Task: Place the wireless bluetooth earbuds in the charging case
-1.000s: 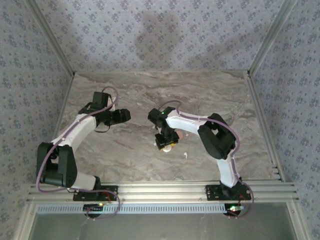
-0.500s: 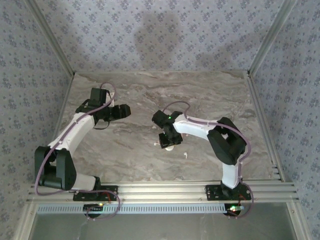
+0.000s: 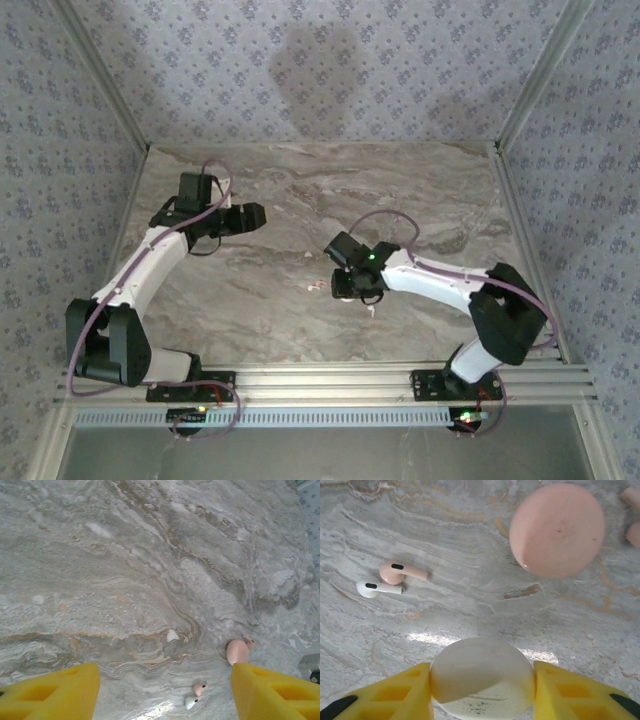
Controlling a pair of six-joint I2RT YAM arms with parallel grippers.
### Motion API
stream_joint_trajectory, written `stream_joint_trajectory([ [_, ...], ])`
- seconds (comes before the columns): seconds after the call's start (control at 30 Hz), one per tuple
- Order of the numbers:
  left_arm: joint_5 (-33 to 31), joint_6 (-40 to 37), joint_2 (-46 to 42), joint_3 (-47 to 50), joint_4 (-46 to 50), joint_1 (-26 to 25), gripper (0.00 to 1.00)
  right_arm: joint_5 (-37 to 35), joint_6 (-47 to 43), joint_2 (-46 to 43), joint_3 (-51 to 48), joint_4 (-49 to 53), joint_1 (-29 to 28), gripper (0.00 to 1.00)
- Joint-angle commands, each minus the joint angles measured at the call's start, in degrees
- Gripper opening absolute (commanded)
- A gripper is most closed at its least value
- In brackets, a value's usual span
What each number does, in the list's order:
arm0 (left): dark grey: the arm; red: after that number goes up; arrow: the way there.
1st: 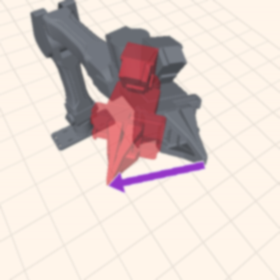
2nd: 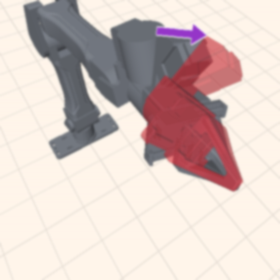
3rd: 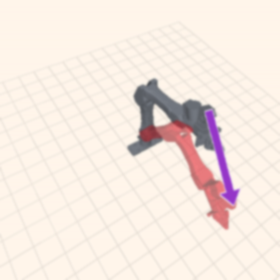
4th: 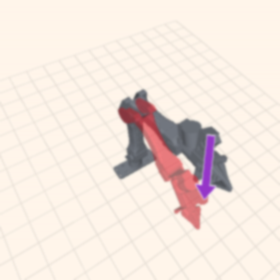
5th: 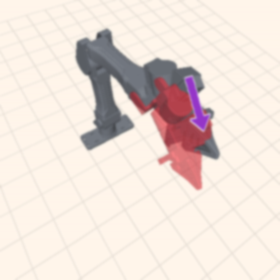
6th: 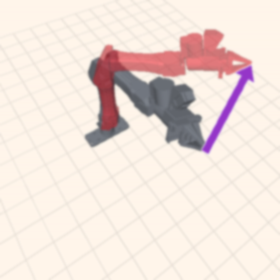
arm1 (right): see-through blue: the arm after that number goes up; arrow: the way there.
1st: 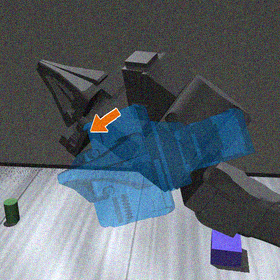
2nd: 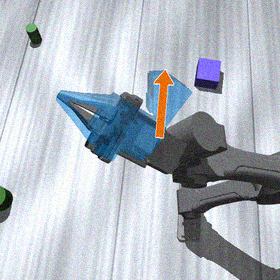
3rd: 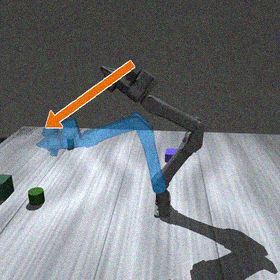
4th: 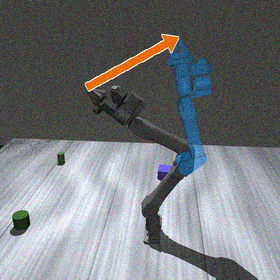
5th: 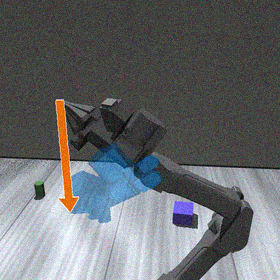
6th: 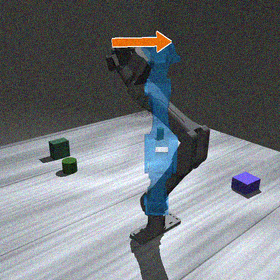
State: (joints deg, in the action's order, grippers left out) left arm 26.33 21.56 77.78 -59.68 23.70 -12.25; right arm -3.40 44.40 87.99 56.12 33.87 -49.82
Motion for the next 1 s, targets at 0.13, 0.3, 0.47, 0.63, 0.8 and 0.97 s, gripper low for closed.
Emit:
stream_joint_trajectory([
  [0.13, 5.12, -1.64, -2.52, 0.88, -6.15, -2.02, 0.66, -2.36, 6.77, -8.83, -4.74, -3.92, 0.13, 0.46],
  [0.3, 5.68, -3.69, -3.37, 1.27, -8.42, -4.45, 0.66, -1.37, 7.21, -13.33, -7.11, -7.83, 2.03, 0.45],
  [0.47, 6.02, -3.20, -4.96, 3.76, -13.69, -6.00, 0.65, 0.50, 7.15, -16.64, -8.90, -11.26, 4.56, 0.45],
  [0.63, 8.48, -3.32, -6.08, 6.90, -20.63, -6.94, 0.65, 2.84, 6.14, -17.92, -9.78, -12.77, 6.88, 0.45],
  [0.8, 9.36, -5.06, -6.58, 9.93, -27.03, -8.35, 0.65, 5.48, 4.67, -18.43, -9.74, -14.15, 9.16, 0.44],
  [0.97, 9.44, -6.26, -7.38, 12.91, -33.67, -9.34, 0.64, 8.49, 3.75, -18.21, -8.90, -16.14, 11.41, 0.44],
])
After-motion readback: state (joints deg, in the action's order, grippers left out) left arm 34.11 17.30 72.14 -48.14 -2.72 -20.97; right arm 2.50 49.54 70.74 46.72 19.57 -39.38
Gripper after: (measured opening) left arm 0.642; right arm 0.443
